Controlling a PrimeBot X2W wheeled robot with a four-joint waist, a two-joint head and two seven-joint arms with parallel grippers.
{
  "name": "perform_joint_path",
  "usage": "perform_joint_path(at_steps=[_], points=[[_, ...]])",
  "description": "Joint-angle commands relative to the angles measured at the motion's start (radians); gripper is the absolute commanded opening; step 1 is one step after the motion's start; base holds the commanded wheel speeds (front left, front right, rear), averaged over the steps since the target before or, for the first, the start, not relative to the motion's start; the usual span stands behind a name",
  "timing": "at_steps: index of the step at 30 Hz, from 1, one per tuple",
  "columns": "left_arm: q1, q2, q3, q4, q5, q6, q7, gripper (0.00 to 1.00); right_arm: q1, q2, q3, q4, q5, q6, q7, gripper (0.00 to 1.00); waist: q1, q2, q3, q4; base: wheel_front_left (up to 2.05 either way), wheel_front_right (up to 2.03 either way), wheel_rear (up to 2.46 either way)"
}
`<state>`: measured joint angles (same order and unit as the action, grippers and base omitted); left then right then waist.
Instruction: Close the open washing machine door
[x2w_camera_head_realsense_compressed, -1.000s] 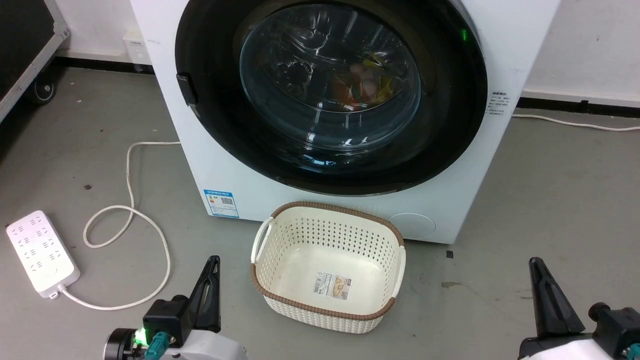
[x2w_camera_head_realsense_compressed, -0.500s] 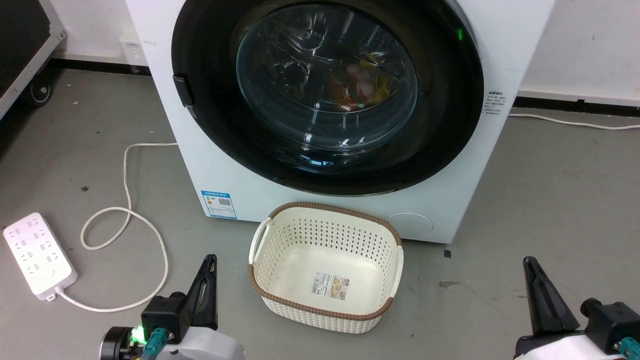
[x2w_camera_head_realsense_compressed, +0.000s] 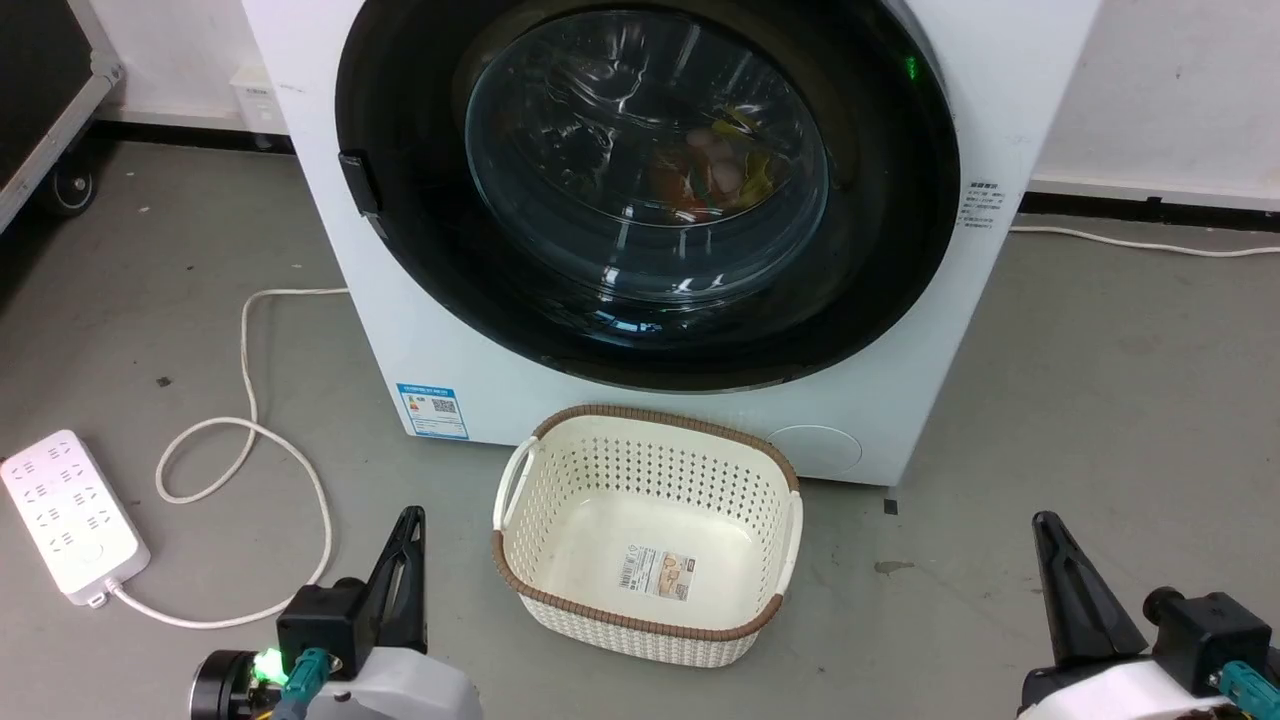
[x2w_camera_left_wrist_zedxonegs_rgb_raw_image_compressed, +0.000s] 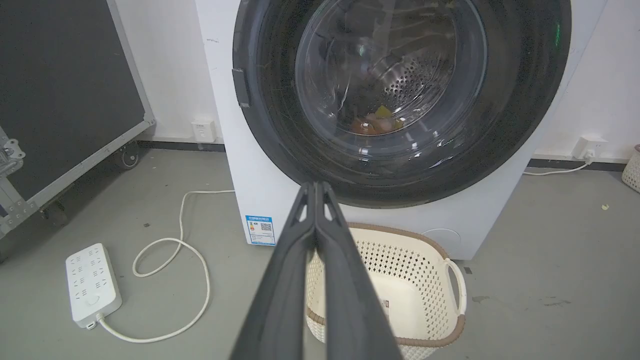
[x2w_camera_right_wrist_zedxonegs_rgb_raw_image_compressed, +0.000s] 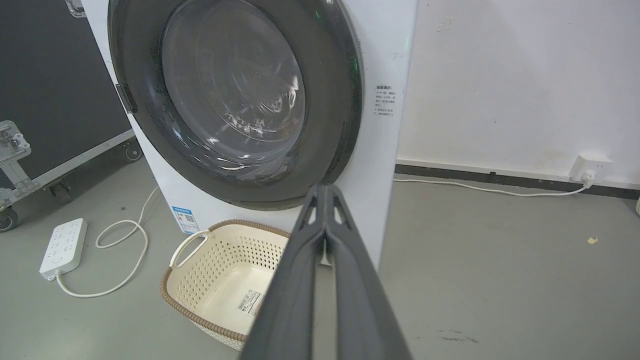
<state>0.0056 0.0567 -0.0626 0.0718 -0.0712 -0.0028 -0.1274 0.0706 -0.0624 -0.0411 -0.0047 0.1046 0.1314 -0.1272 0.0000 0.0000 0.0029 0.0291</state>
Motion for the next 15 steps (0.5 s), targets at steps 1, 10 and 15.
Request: perform_joint_path(at_steps=[1,10,15], points=[[-0.003,-0.001,0.005,-0.007,0.007,0.001,0.006,0.00,-0.022,0.006,0.003,0.002,-0.009,0.000,0.004,0.00,0.0000,0.0000,0.000,0.000,0.00,0.00,0.00],[-0.003,-0.001,0.014,-0.017,0.017,0.002,0.024,0.00,-0.029,0.007,0.009,0.002,-0.023,0.000,0.023,0.00,0.0000,0.0000,0.000,-0.005,0.00,0.00,0.00],[-0.003,-0.002,0.018,-0.022,0.022,0.002,0.034,0.00,-0.033,0.007,0.012,0.002,-0.031,0.000,0.033,0.00,0.0000,0.0000,-0.001,-0.007,0.00,0.00,0.00]])
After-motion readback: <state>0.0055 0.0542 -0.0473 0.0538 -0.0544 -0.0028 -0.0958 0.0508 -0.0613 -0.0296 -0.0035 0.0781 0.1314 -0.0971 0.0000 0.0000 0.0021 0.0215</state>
